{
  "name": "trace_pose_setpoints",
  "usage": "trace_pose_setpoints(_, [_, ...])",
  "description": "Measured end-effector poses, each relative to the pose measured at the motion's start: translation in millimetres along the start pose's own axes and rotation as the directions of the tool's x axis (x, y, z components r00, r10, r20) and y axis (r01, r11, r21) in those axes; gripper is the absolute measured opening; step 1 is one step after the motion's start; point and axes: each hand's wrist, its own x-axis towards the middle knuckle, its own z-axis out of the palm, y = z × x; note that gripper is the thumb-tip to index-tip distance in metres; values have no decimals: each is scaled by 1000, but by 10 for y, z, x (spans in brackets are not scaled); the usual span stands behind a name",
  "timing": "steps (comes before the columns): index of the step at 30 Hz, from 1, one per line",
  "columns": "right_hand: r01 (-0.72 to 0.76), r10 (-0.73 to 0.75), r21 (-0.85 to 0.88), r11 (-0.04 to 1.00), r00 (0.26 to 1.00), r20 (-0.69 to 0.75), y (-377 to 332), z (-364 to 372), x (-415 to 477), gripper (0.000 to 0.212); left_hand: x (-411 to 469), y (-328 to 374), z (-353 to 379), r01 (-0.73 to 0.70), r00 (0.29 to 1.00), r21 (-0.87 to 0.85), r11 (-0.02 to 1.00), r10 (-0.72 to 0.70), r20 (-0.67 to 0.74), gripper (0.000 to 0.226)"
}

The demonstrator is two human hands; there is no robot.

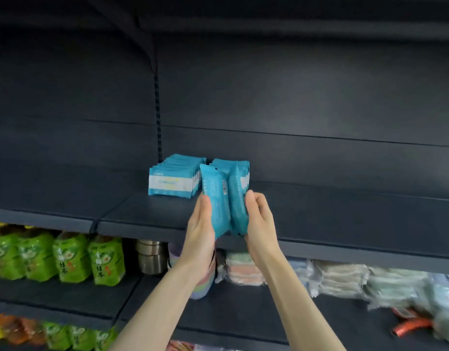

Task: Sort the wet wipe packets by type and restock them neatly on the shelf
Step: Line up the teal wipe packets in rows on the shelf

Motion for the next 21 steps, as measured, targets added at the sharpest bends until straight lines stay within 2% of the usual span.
trace_pose_setpoints(2, [44,-44,11,999,999,10,50,185,159,20,233,46,-157,30,997,-18,999,-29,75,42])
trace_pose_setpoints(5, [20,-20,40,999,1000,-2,136,407,384,14,593,82,-390,97,982,-80,992,-82,170,45])
trace_pose_setpoints(8, [-12,15,54,998,998,-62,238,561,590,33,872,82,-576,170,960,-106,980,-140,243,47])
trace_pose_setpoints(11, [-57,64,106,993,996,-57,311,652,739,53,1073,50,-711,237,941,-134,962,-194,276,45])
trace_pose_setpoints(13, [-76,79,108,991,997,-23,343,658,815,55,1182,20,-803,273,936,-127,954,-233,264,50])
trace_pose_setpoints(17, [-78,79,15,997,995,-58,366,619,913,34,1353,-54,-947,310,931,-63,949,-290,220,58])
trace_pose_setpoints(21, [-92,89,-17,996,987,-131,374,534,1012,40,1504,-147,-1007,270,955,154,950,-285,84,73])
